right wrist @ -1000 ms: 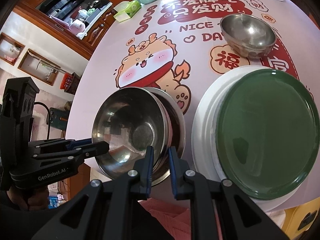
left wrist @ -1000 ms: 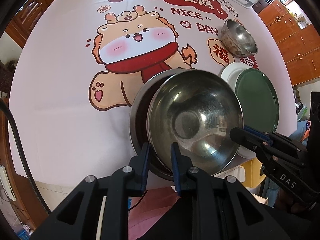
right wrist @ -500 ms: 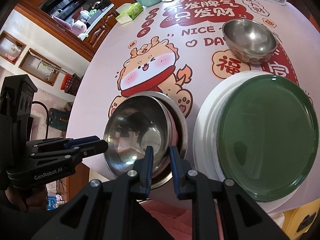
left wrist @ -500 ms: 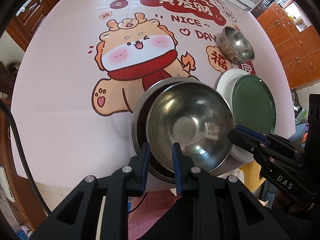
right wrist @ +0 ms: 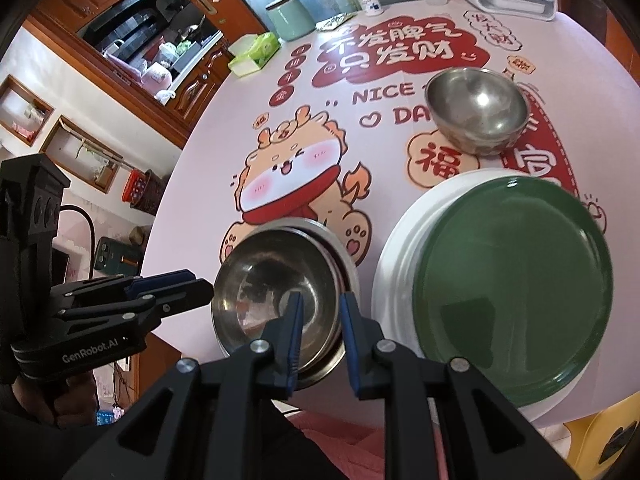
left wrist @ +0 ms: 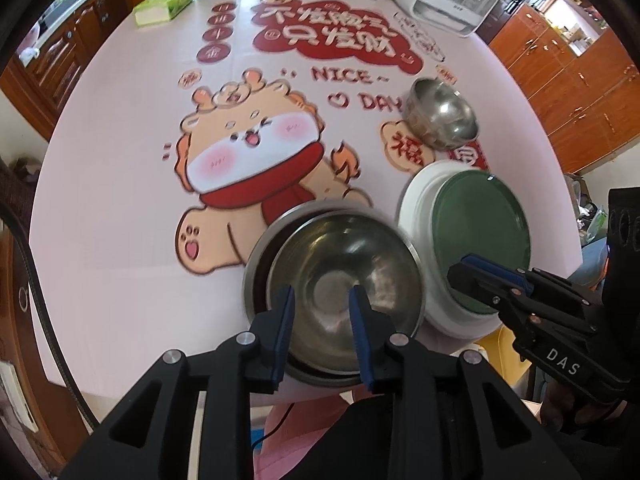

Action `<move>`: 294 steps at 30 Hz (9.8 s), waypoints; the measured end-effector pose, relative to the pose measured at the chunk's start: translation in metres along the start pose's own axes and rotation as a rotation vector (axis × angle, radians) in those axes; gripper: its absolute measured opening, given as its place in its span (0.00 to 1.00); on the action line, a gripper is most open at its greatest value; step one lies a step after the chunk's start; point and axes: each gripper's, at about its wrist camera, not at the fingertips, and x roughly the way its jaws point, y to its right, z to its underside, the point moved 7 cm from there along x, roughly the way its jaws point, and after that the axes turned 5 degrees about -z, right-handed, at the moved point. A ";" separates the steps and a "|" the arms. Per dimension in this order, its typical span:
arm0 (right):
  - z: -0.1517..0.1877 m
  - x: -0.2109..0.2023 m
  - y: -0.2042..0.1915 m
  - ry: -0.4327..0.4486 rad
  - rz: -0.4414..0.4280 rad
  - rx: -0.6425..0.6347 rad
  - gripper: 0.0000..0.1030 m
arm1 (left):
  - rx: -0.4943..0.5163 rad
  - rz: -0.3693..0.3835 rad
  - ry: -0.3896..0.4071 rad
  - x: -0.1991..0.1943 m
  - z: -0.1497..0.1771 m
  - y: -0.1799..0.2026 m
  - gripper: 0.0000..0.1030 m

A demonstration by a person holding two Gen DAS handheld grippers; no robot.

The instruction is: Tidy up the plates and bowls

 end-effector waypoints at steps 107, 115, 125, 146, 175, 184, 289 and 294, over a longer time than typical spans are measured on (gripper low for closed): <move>-0.153 0.013 0.194 0.046 -0.124 -0.176 0.14 | -0.462 -0.005 0.085 0.145 -0.149 0.136 0.15; -0.151 0.012 0.195 0.033 -0.117 -0.168 0.13 | -0.454 -0.021 0.084 0.146 -0.149 0.136 0.13; -0.150 0.003 0.192 0.037 -0.121 -0.174 0.13 | -0.423 -0.028 0.100 0.135 -0.146 0.140 0.13; -0.136 -0.035 0.153 0.085 -0.154 -0.255 0.13 | -0.406 -0.049 0.206 0.080 -0.118 0.136 0.13; -0.086 -0.048 0.065 0.043 -0.270 -0.423 0.13 | -0.523 -0.141 0.296 0.008 -0.031 0.089 0.14; -0.067 -0.039 0.035 -0.008 -0.305 -0.476 0.13 | -0.576 -0.173 0.289 -0.001 0.000 0.066 0.14; -0.012 0.007 0.012 -0.029 -0.280 -0.058 0.68 | -0.346 -0.097 0.280 -0.017 0.017 -0.023 0.51; -0.001 0.011 0.008 0.036 -0.244 0.019 0.68 | -0.257 -0.095 0.289 -0.015 0.015 -0.037 0.56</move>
